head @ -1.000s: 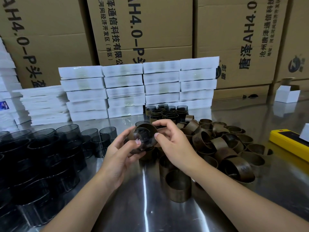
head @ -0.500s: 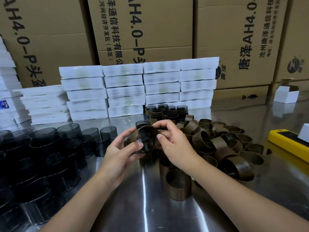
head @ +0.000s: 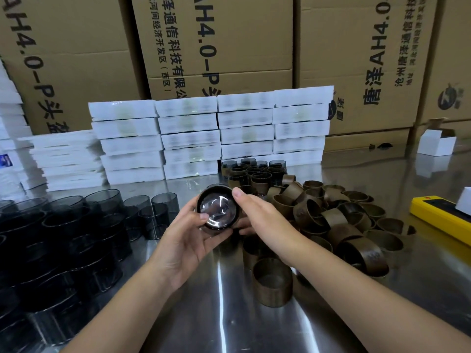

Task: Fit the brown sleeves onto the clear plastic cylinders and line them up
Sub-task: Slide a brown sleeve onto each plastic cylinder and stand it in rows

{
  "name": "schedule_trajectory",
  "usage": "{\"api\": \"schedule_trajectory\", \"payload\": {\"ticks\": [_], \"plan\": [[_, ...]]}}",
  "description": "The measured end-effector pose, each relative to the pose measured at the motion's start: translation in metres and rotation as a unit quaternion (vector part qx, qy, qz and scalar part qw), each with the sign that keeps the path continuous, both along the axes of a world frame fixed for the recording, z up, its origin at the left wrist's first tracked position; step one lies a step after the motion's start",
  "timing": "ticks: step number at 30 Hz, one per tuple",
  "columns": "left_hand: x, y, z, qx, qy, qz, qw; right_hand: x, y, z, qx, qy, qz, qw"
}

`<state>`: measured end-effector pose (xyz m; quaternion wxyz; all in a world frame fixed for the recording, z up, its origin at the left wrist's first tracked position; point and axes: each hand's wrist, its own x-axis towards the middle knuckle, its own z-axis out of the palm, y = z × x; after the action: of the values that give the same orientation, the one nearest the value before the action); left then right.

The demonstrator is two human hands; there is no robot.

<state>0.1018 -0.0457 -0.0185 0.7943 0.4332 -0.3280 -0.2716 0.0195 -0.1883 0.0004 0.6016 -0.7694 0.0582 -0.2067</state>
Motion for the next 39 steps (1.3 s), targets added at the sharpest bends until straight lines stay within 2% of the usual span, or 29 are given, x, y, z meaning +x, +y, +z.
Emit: {"api": "schedule_trajectory", "payload": {"ticks": [5,12,19,25,28,32,39], "plan": [[-0.002,0.000,0.001,0.005,0.024,-0.025,0.999,0.001,-0.002,0.002,0.035,0.015,0.013,0.999],[-0.011,-0.003,0.005,0.058,0.058,0.044,0.996,-0.002,-0.001,0.001,0.029,0.018,0.063,0.997],[-0.014,-0.003,0.010,0.098,0.048,0.047,0.993,-0.002,0.002,0.001,-0.002,0.007,0.077,0.997],[-0.017,-0.005,0.009,0.117,0.019,0.050,0.992,0.002,-0.002,-0.004,-0.011,-0.019,0.011,1.000],[-0.019,-0.005,0.008,0.111,0.020,0.054,0.992,0.001,-0.003,-0.005,-0.040,-0.026,-0.001,0.999],[-0.019,-0.005,0.009,0.105,0.038,0.062,0.992,0.001,-0.001,-0.003,-0.077,0.006,-0.010,0.997],[-0.019,-0.005,0.008,0.098,0.035,0.062,0.993,0.000,0.000,-0.005,-0.093,0.004,-0.013,0.996]]}}
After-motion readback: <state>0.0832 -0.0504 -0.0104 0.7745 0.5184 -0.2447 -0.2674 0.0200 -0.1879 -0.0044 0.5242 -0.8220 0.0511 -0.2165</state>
